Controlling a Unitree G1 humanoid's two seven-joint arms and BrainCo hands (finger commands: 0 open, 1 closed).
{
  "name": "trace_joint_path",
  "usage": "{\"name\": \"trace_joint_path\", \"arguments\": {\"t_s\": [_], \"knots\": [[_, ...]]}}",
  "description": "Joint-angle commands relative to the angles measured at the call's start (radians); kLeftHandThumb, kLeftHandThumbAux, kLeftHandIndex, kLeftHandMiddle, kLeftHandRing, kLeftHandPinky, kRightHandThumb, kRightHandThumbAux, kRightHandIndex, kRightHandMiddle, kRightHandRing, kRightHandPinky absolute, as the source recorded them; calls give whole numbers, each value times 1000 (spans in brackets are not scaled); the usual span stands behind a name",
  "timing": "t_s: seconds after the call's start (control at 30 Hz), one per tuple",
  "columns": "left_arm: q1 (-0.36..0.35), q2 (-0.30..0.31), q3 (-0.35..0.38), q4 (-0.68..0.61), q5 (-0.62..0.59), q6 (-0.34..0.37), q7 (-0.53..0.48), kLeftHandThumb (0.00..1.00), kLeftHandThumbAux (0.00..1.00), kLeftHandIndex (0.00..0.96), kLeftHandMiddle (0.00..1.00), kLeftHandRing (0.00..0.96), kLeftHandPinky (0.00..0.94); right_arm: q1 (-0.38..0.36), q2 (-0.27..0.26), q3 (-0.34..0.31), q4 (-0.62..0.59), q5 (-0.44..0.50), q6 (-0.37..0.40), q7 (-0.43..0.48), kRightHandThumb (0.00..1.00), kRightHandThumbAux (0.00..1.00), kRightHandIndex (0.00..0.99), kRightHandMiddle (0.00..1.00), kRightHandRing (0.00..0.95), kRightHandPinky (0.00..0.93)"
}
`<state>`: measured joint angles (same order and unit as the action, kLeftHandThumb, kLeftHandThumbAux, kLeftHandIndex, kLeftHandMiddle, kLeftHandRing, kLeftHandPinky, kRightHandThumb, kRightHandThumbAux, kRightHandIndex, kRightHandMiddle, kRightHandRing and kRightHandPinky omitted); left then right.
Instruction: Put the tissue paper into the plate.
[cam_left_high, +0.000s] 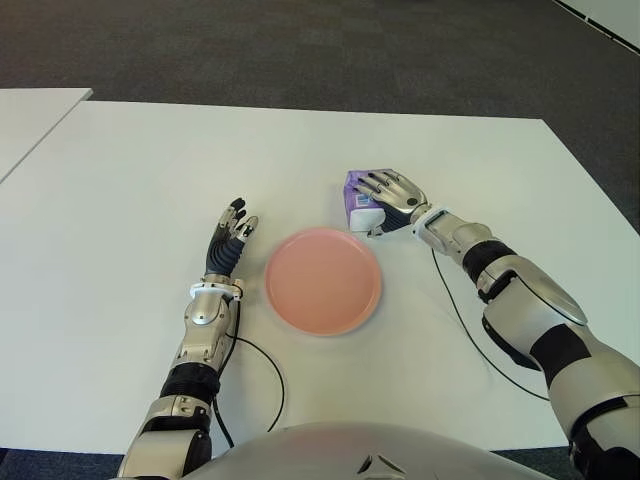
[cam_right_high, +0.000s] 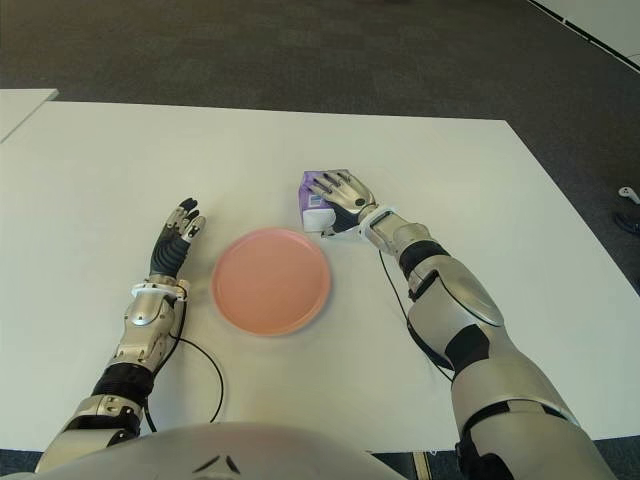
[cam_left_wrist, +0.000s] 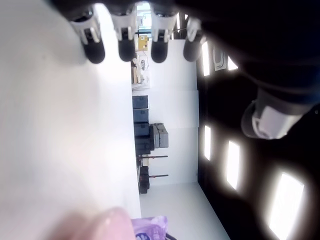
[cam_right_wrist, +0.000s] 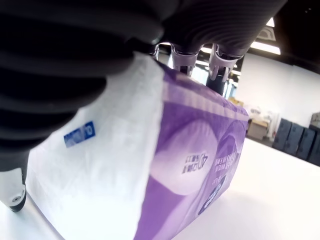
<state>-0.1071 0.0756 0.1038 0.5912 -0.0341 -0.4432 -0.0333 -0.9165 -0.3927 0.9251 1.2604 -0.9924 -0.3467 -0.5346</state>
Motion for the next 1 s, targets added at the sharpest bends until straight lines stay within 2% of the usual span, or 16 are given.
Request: {"name": "trace_joint_path", "arguments": {"t_s": [0.03,0.5,0.67,0.87,0.93,1.0], "knots": [[57,3,0,55,-5,42,-19,0,471,0,0,0,0,150,49,86,75,-87,29,-17,369,624,0,75,41,0],[60,5,3,48,-17,43,-29,0,482,0,0,0,0,167,66,136,91,-97,90,-174,400,619,2,106,78,32],[63,3,2,43,-16,43,-24,0,484,0,0,0,0,169,69,145,97,-85,99,-185,406,615,3,112,85,58],[67,3,-2,34,-12,46,-18,0,486,0,0,0,0,174,75,122,106,-49,87,-152,487,574,54,181,174,212],[68,3,-3,31,-9,49,-16,0,482,0,0,0,0,182,79,92,108,-17,75,-139,531,561,195,291,283,317],[69,2,-4,28,-7,54,-13,0,479,0,0,0,0,190,84,62,108,15,63,-136,621,631,310,471,471,474]]}}
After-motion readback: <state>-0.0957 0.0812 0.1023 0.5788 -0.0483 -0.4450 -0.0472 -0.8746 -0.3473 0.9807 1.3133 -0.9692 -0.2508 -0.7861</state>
